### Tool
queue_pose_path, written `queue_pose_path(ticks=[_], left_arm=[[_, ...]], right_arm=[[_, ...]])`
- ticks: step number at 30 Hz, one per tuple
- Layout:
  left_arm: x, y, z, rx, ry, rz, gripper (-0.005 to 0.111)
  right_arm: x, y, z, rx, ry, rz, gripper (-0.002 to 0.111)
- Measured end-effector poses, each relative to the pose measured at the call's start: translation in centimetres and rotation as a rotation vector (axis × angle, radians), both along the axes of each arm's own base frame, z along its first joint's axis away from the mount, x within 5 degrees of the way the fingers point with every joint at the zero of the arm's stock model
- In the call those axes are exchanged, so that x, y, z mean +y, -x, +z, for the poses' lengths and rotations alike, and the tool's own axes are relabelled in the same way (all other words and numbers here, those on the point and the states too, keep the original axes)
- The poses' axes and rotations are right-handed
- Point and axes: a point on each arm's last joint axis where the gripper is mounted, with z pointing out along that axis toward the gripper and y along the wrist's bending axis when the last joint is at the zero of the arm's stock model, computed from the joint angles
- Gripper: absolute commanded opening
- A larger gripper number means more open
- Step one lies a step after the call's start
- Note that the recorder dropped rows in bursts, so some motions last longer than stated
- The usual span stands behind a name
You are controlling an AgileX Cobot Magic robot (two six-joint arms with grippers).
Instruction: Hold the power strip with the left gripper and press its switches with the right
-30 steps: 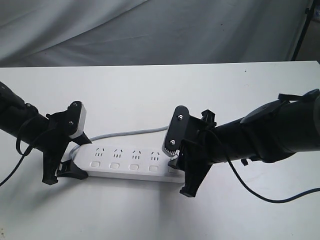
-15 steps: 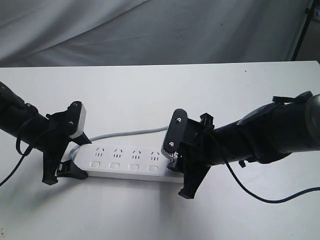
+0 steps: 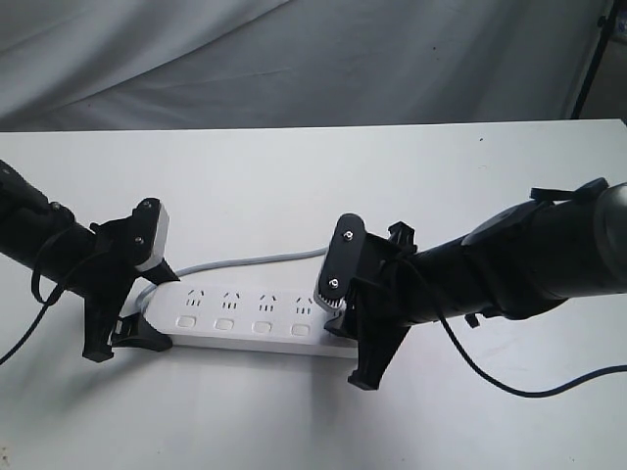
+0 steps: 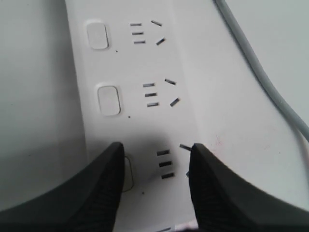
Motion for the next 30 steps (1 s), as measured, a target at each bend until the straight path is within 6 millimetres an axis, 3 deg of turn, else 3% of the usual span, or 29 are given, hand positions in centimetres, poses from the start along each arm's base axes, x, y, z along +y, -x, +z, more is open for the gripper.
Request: queue_pose_path(ticks=[20,25,30], left_arm=[[0.0,0.0,0.0,0.000,0.000,0.000,0.062],[0.0,0.0,0.0,0.000,0.000,0.000,0.062],[0.0,0.0,0.0,0.000,0.000,0.000,0.062]], right_arm=[[0.1,-0.2,-0.5,0.005,0.019,0.027,0.041],[-0.1,-0.1,0.5,-0.030,0.017,0.024,0.041],[-0.2,0.1,3.7,-0.119,-0.016,0.017,0.038]])
